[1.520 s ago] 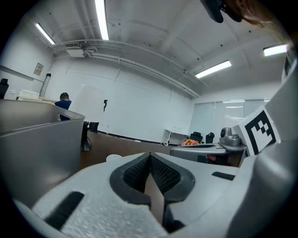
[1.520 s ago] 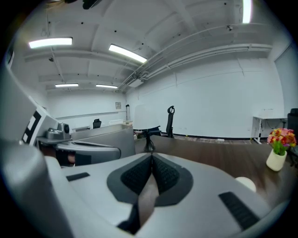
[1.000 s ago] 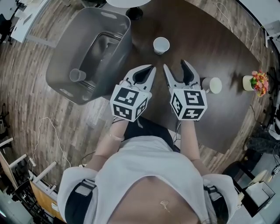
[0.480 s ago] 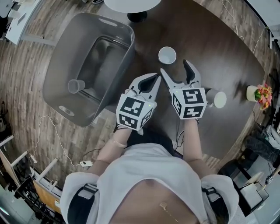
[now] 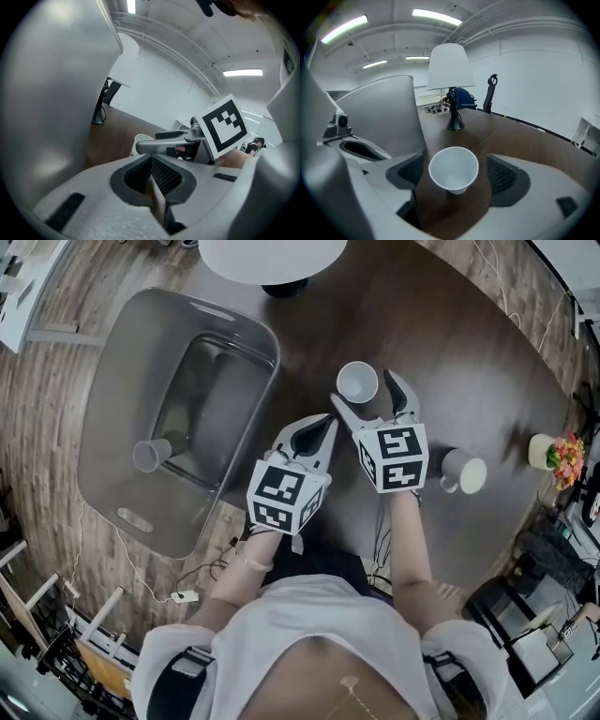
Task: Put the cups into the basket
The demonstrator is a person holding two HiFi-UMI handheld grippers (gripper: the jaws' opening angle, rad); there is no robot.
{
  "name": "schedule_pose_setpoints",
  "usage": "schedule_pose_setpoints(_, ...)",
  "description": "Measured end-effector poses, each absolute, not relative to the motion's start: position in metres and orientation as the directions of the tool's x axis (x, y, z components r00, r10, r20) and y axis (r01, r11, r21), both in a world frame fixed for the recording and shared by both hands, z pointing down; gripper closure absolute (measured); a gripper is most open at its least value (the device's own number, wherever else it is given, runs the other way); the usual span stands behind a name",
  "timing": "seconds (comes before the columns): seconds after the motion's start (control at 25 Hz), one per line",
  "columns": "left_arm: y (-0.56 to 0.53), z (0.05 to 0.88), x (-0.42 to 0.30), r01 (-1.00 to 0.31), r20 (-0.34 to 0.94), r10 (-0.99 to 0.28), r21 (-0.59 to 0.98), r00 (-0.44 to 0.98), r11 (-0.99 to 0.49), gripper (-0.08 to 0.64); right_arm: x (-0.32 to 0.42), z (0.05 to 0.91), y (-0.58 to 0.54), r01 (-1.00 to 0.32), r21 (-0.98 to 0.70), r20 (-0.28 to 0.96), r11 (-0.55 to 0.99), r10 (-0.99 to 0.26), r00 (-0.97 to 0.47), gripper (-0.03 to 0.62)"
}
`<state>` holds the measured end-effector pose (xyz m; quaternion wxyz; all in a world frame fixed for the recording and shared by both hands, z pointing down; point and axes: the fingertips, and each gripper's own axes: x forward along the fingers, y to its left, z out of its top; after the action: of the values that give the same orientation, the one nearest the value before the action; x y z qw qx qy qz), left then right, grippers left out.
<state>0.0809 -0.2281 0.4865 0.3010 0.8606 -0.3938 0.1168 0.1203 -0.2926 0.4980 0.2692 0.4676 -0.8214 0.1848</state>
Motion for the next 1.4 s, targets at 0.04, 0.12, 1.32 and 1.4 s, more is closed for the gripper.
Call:
schedule_pose_setpoints(0.04, -0.229, 0.487, 0.080, -0.749, 0.438, -0.608, 0.427, 0.662, -0.507, 0.551, 0.119, 0.501, -0.296, -0.866, -0.046, 0.622, 0.498, -0.664, -0.415, 0.200)
schedule_pose_setpoints(0.12, -0.231, 0.487, 0.079, -0.747, 0.435, -0.608, 0.430, 0.664, -0.507, 0.551, 0.117, 0.508, -0.299, -0.858, -0.022, 0.646, 0.513, -0.648, -0.403, 0.200)
schedule_pose_setpoints(1.32, -0.221, 0.477, 0.081, -0.730, 0.414, -0.603, 0.432, 0.682, -0.529, 0.551, 0.122, 0.500, -0.289, -0.858, 0.052, 0.668, 0.512, -0.657, -0.351, 0.204)
schedule_pose_setpoints(1.4, -0.218, 0.475, 0.082, -0.729, 0.412, -0.603, 0.428, 0.683, -0.534, 0.551, 0.121, 0.492, -0.285, -0.857, 0.049, 0.661, 0.514, -0.659, -0.357, 0.204)
